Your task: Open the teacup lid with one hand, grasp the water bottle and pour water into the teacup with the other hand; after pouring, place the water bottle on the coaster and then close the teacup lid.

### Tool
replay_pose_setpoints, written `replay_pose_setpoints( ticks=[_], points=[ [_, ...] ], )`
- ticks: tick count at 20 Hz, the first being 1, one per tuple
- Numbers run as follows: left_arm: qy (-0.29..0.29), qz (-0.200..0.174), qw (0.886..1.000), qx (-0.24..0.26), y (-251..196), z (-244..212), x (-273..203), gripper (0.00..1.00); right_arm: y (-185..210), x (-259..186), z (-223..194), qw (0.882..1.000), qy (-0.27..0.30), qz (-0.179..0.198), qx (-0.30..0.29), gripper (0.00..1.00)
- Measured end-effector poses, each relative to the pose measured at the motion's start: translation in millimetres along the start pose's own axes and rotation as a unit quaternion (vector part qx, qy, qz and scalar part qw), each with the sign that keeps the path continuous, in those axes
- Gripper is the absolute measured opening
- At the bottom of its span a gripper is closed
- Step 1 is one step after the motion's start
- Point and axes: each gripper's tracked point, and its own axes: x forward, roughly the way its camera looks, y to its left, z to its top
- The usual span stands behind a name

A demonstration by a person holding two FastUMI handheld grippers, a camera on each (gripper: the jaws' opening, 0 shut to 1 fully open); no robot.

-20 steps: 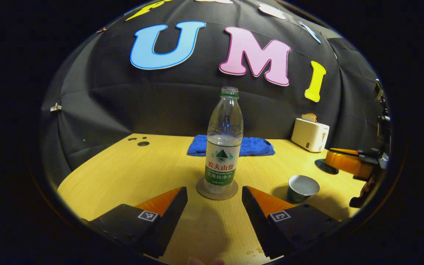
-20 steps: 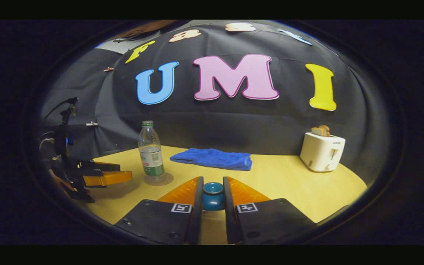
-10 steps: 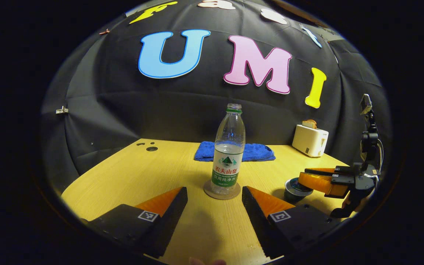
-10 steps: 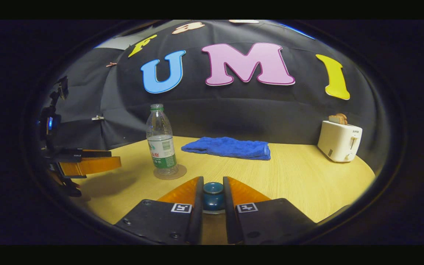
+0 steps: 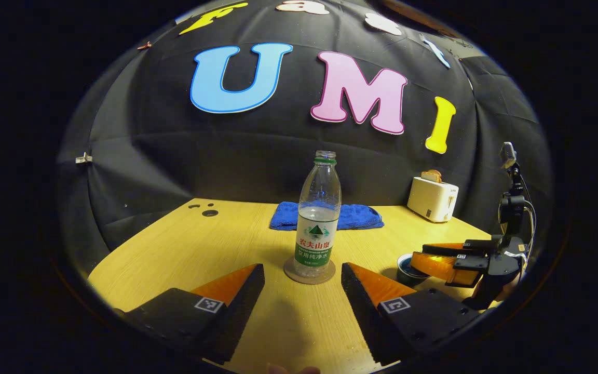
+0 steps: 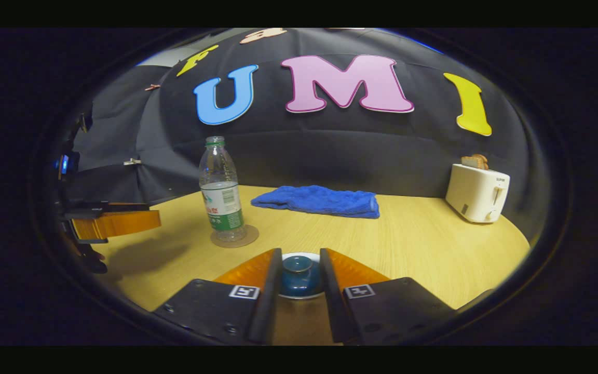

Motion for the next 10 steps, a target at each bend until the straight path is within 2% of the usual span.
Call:
replay_pose_setpoints(
  ticks=[1,2,3,4,5,6,10],
  points=[
    [-0.001,0.001,1.000,-0.001,0,2,-2,0.94,1,-2,4,1.000,-0.005,0.002,0.002,0.50],
    [-0.003,0.002,1.000,-0.002,-1,5,-4,0.94,3,-4,11,1.000,-0.013,0.007,0.006,0.61],
    [-0.005,0.004,1.000,-0.003,-1,9,-7,0.94,5,-8,17,1.000,-0.020,0.010,0.011,0.66],
    [-0.008,0.006,1.000,-0.003,-2,12,-10,0.94,5,-13,25,1.000,-0.025,0.010,0.014,0.85],
    [-0.012,0.009,1.000,-0.003,-1,18,-13,0.94,2,-18,35,0.999,-0.031,0.003,0.012,0.83],
    [-0.014,0.013,1.000,-0.003,-2,24,-16,0.94,0,-28,50,0.999,-0.039,-0.006,0.008,0.96],
    [-0.020,0.022,1.000,0.008,-8,59,-34,0.94,-4,-68,122,0.996,-0.079,-0.037,-0.003,0.97]
  ],
)
